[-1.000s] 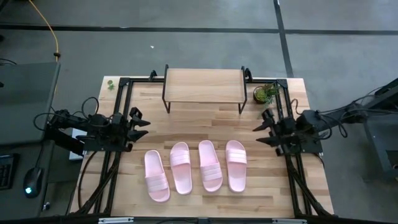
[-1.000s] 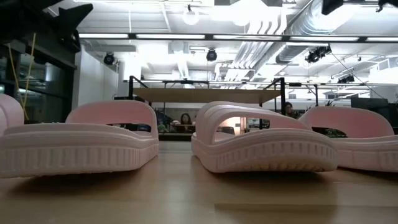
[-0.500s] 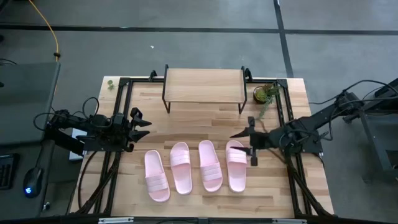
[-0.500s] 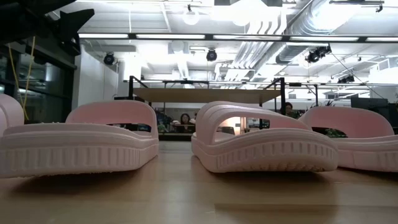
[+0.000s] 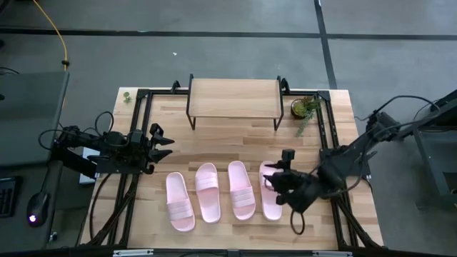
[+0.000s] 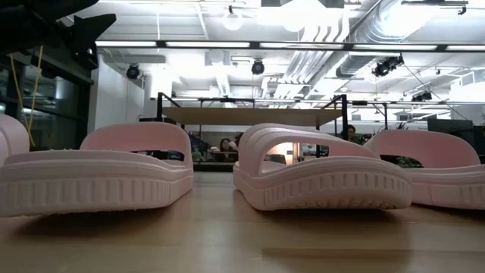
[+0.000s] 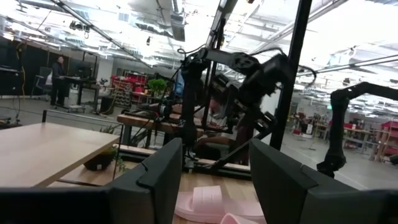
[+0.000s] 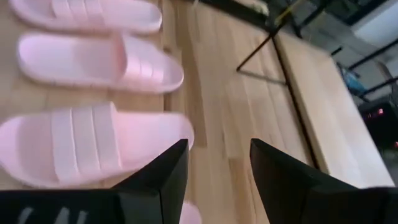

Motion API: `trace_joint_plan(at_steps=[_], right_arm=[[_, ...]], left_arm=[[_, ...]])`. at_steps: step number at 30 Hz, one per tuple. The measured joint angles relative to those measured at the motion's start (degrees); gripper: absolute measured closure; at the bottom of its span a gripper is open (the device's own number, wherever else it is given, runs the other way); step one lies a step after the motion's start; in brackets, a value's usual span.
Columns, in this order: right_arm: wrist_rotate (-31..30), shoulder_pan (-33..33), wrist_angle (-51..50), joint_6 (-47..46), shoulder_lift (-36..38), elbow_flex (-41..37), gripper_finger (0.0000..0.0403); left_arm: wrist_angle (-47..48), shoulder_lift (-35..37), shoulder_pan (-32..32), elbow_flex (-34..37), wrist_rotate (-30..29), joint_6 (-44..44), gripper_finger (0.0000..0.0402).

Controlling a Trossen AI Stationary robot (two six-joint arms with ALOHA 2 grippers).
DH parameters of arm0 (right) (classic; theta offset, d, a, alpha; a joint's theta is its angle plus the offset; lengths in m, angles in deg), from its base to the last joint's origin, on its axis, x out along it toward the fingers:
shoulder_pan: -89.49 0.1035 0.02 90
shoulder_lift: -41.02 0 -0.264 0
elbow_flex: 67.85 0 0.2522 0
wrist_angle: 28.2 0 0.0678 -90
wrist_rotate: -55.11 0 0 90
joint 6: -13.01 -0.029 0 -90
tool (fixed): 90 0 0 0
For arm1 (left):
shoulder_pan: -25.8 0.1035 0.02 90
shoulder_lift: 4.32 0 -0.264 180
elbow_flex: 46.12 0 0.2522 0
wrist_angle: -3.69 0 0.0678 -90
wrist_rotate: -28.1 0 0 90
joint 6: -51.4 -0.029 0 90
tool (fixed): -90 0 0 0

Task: Pick and place slides into the shelf
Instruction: Put the pink slide on the shelf

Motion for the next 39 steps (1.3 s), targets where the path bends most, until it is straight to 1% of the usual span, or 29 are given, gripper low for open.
trace_joint_plan(at_steps=[8,12,15,19,22,26,31,39], right_arm=[[0.07,1.49,-15.52,-11.26,-7.88,4.22,0.0237],[0.36,1.45,-19.13,-16.01,-10.12,5.47,0.0237],[0.99,1.43,-19.59,-18.99,-11.51,5.57,0.0237],[5.63,1.77,-20.29,-23.67,-14.47,5.55,0.0237],[7.57,2.27,-21.83,-25.83,-17.06,5.55,0.0237],[10.66,2.78,-22.42,-27.01,-20.21,5.5,0.0237],[13.2,4.14,-21.42,-33.47,-23.58,5.5,0.0237],[12.73,6.74,-21.49,-33.88,-28.52,5.48,0.0237]], left_arm=[[-0.01,0.0,0.0,0.0,0.01,0.13,0.0231],[1.05,0.0,0.0,-0.69,0.02,0.13,0.0232],[4.62,0.0,0.0,-2.79,0.03,0.15,0.0231],[11.26,0.0,0.0,-5.88,0.05,0.4,0.0232],[14.21,0.0,0.0,-7.1,0.05,1.33,0.0231],[14.7,0.0,0.0,-7.39,0.08,1.64,0.0231],[14.74,0.0,0.0,-7.39,0.08,1.6,0.0231],[14.76,0.0,0.0,-7.39,-0.78,1.56,0.0231]])
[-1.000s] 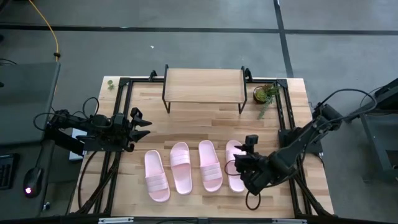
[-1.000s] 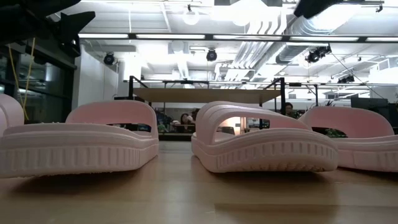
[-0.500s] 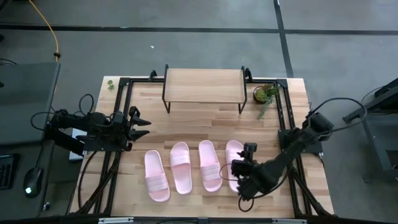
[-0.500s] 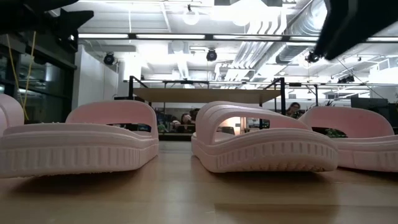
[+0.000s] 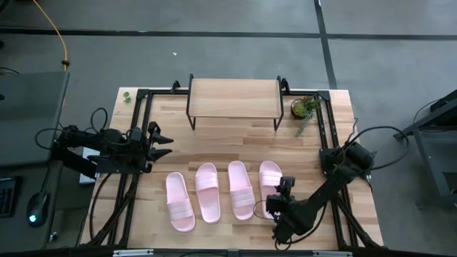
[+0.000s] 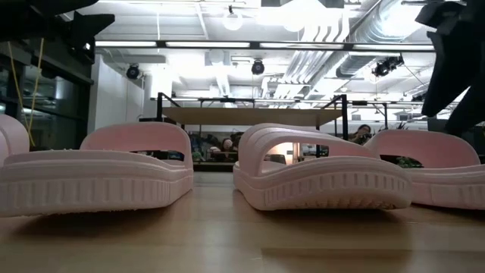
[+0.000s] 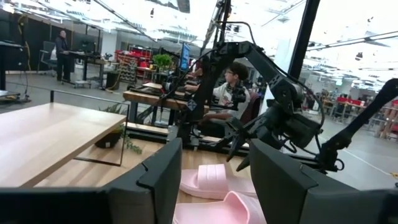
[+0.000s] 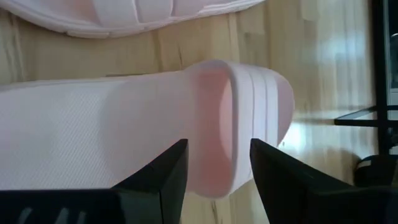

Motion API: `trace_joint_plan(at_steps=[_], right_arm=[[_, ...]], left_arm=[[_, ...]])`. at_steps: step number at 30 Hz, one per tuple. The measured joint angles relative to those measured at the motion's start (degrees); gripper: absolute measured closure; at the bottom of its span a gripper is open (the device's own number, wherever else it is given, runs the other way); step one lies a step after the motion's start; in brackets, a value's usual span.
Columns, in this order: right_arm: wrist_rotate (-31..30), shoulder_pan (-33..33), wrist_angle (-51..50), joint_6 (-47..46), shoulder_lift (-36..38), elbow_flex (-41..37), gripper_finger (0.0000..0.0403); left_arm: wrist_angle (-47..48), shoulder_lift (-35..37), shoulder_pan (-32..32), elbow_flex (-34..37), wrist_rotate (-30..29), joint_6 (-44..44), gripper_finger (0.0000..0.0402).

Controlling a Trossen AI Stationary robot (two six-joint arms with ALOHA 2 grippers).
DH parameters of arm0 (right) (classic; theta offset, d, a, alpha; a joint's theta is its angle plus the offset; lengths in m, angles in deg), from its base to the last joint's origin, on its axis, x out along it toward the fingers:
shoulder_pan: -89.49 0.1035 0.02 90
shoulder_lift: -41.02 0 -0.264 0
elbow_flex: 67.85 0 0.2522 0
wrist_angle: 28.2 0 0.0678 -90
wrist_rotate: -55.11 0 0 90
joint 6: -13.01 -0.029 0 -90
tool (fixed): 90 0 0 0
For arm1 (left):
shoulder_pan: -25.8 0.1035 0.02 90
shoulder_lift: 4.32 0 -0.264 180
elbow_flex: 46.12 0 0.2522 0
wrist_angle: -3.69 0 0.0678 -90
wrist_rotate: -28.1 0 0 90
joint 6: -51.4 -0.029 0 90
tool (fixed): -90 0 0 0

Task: Pick and place slides into the shelf
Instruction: Put the pink slide on the shelf

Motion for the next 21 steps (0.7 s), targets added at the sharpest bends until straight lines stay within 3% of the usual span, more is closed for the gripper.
trace_joint_plan(at_steps=[6,21], right_arm=[[-3.29,-0.21,-0.49,-0.17,-0.27,0.0,0.0237],[-3.98,-1.76,-0.33,-0.04,-0.27,-0.02,0.0237]], left_arm=[[0.0,0.0,0.0,0.0,-0.96,-0.11,0.0231],[-0.02,0.0,0.0,0.0,-1.0,-0.11,0.0231]])
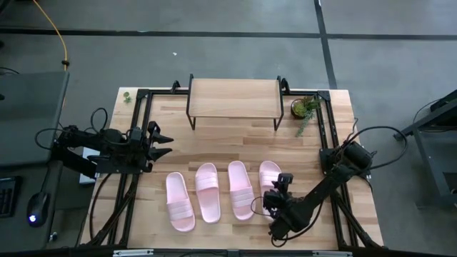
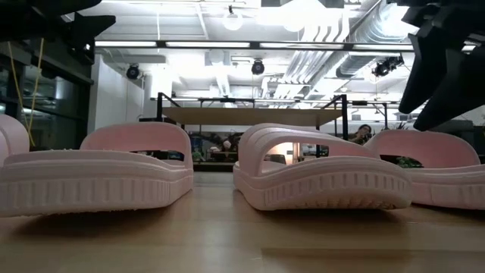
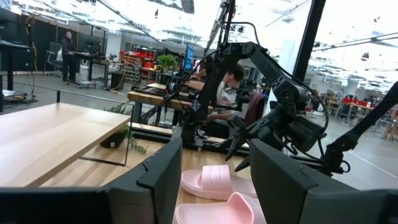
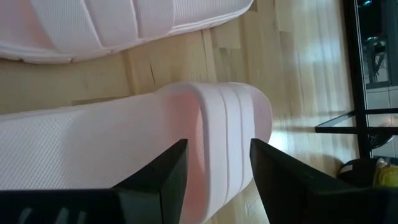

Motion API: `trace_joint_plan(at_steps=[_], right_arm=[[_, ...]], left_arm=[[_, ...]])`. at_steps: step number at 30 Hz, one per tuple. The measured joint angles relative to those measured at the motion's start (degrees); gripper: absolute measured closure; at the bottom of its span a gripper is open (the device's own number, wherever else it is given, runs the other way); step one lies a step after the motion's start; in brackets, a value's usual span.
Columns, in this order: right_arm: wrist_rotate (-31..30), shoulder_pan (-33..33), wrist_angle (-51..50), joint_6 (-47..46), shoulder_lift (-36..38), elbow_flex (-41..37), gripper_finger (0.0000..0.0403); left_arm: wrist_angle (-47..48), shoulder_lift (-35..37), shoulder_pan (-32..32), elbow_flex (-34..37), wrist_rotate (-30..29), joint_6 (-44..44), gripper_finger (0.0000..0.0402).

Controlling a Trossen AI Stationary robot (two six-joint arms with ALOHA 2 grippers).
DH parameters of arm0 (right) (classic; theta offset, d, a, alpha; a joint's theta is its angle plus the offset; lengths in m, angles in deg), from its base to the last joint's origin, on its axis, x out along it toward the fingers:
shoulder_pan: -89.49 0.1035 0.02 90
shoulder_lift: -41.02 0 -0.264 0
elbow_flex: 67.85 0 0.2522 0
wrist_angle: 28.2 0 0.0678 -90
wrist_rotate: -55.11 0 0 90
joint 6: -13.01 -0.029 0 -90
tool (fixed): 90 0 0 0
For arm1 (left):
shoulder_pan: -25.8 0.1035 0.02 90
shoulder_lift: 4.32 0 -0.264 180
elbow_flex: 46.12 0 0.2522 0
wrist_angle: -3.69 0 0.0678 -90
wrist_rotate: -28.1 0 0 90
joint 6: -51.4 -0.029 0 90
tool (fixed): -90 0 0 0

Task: Pick and place slides into the shelf
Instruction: Put the pink slide on the shelf

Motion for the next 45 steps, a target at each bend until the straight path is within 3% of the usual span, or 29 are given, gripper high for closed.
trace_joint_plan(at_steps=[20,28,37,45], right_arm=[[-1.49,0.04,0.57,0.06,0.0,0.0,0.0237],[-1.05,0.04,-1.7,0.07,-5.17,-0.02,0.0237],[-6.94,-0.11,-3.04,-0.03,-8.99,-0.02,0.0237],[-7.34,-1.92,-4.87,-3.48,-9.01,-0.02,0.0237]], left_arm=[[0.0,0.0,0.0,0.02,-0.07,0.0,0.0232],[-0.02,0.0,0.0,0.02,-0.07,0.0,0.0231],[-0.03,0.0,0.0,0.02,-0.66,0.0,0.0232],[0.0,0.0,0.0,0.02,-1.57,0.0,0.0231]])
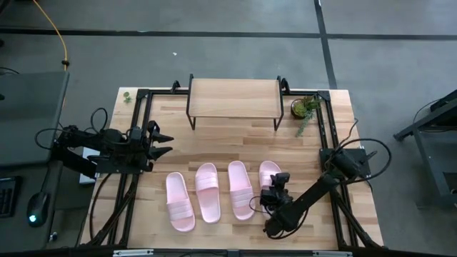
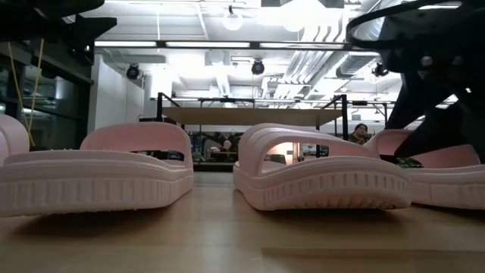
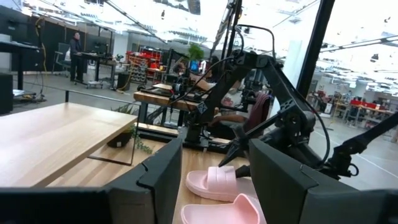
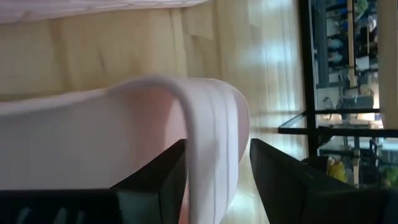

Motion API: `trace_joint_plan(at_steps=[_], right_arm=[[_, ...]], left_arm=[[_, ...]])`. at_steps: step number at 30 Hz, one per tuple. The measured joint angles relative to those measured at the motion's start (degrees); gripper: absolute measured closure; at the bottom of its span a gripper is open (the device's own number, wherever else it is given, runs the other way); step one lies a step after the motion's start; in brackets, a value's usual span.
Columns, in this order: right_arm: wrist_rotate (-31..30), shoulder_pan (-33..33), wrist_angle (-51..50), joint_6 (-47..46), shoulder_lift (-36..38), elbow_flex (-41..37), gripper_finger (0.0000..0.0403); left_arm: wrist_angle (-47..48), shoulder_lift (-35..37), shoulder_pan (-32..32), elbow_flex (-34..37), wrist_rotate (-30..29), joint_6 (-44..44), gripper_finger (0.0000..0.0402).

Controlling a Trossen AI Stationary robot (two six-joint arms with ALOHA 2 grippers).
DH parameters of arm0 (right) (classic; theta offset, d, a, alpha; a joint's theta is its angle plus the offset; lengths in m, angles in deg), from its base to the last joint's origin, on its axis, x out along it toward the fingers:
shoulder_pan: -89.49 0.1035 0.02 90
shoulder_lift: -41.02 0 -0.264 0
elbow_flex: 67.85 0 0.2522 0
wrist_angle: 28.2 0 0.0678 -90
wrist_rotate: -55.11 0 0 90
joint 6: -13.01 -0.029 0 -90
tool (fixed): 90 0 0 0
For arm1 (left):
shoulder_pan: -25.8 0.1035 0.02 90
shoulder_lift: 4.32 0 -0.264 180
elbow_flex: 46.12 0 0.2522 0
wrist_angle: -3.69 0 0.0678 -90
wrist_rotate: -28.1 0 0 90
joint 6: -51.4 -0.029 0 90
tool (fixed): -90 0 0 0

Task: Pick and place slides into the shelf
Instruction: Put the pink slide on the shelf

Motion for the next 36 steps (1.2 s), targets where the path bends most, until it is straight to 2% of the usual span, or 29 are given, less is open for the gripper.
trace_joint_plan(at_steps=[22,27,34,36], right_arm=[[1.17,-1.38,0.2,-1.13,0.0,0.0,0.0243],[1.19,-1.38,0.32,-1.13,0.0,0.0,0.0284],[2.46,-1.38,0.25,-1.13,0.0,0.0,0.0382],[2.48,-1.38,0.25,-1.13,0.0,0.0,0.0396]], left_arm=[[0.0,0.0,0.0,0.0,0.01,0.0,0.0232],[-0.01,0.0,0.0,0.0,0.01,0.0,0.0232],[0.0,0.0,0.0,0.01,0.02,0.0,0.0231],[0.0,0.0,0.0,0.01,0.02,0.0,0.0231]])
